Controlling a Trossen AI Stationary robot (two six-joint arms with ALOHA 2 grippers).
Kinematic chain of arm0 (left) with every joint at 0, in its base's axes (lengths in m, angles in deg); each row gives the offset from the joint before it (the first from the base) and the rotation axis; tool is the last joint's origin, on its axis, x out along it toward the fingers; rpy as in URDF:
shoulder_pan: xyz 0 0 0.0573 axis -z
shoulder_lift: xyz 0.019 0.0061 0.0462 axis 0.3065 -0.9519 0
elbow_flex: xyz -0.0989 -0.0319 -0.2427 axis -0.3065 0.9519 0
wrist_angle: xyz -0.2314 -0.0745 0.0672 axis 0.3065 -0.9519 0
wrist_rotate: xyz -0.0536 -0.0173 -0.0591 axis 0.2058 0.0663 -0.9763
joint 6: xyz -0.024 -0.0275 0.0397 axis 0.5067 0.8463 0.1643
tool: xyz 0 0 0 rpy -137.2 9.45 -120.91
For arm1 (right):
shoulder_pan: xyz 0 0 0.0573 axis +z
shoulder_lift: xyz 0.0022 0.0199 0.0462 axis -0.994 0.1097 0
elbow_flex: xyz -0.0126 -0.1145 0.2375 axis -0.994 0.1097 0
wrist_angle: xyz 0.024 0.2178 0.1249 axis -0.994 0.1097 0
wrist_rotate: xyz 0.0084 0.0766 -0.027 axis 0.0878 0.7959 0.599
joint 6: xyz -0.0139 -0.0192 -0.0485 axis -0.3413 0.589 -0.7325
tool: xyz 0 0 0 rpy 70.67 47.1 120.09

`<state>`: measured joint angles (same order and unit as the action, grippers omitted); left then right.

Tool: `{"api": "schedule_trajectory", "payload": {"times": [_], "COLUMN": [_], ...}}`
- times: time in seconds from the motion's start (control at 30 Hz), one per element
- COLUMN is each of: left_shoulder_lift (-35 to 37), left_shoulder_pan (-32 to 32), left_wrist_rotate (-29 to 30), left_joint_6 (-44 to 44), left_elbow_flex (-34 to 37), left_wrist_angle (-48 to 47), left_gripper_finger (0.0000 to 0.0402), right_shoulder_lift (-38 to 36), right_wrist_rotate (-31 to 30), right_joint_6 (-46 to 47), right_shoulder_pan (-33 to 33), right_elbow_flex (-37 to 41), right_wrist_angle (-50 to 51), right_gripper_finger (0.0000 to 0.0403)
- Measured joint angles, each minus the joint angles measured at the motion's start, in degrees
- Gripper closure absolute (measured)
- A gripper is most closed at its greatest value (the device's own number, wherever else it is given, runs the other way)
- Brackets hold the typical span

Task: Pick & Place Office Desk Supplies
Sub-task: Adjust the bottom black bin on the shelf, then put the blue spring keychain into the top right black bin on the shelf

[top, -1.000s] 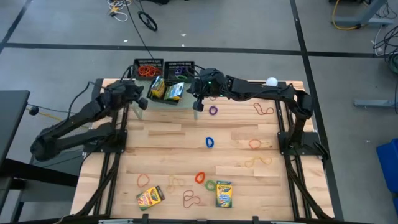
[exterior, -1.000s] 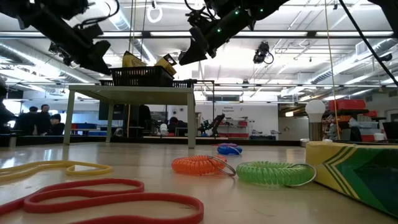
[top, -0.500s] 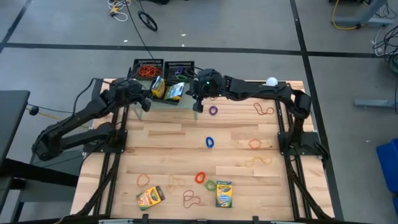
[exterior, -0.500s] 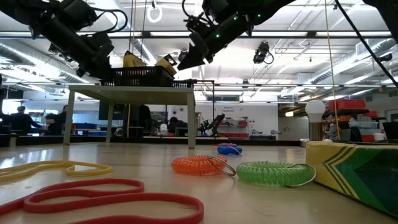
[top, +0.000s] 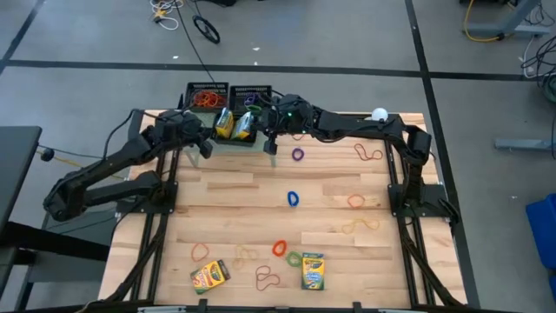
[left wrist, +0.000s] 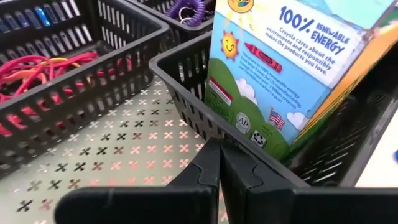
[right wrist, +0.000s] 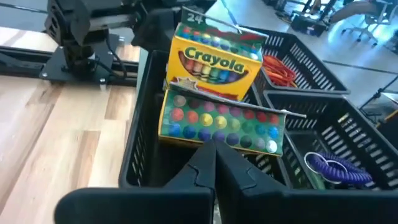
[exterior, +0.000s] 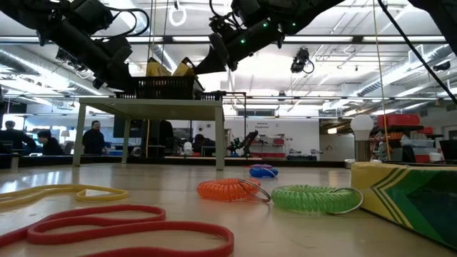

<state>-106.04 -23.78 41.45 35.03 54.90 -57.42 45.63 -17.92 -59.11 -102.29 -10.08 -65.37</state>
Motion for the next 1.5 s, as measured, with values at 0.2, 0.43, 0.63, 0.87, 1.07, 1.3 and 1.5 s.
{"api": "schedule_trajectory", "payload": {"times": [0.2,0.43,0.63,0.87,1.07,1.3,1.5], "left_shoulder_lift": [-1.4,-1.5,-1.6,-1.6,-1.6,3.3,8.7], "left_shoulder_pan": [1.9,3.7,4.7,5.3,5.4,5.4,10.3], "left_wrist_rotate": [0.4,0.6,0.5,0.5,0.8,2.1,2.2], "left_joint_6": [0.0,0.0,0.0,-0.3,-0.3,-0.9,0.4], "left_elbow_flex": [0.0,0.0,0.0,0.0,0.0,0.0,0.0], "left_wrist_angle": [0.9,0.9,1.6,3.9,4.5,2.8,-2.4], "left_gripper_finger": [0.0396,0.0396,0.0396,0.0396,0.0393,0.0381,0.0396], "right_shoulder_lift": [0.0,0.8,2.5,3.5,3.6,-2.8,-11.4], "right_wrist_rotate": [0.8,1.2,1.9,1.9,1.9,-1.6,-4.9], "right_joint_6": [0.5,1.0,1.9,2.8,3.0,1.2,2.1], "right_shoulder_pan": [0.0,0.0,0.0,-0.1,-0.1,0.0,1.8], "right_elbow_flex": [0.0,-0.1,0.0,0.0,0.0,0.0,10.3], "right_wrist_angle": [-1.5,-4.4,-5.8,-7.4,-6.6,2.6,2.4], "right_gripper_finger": [0.04,0.0398,0.0398,0.0397,0.0397,0.0398,0.04]}}
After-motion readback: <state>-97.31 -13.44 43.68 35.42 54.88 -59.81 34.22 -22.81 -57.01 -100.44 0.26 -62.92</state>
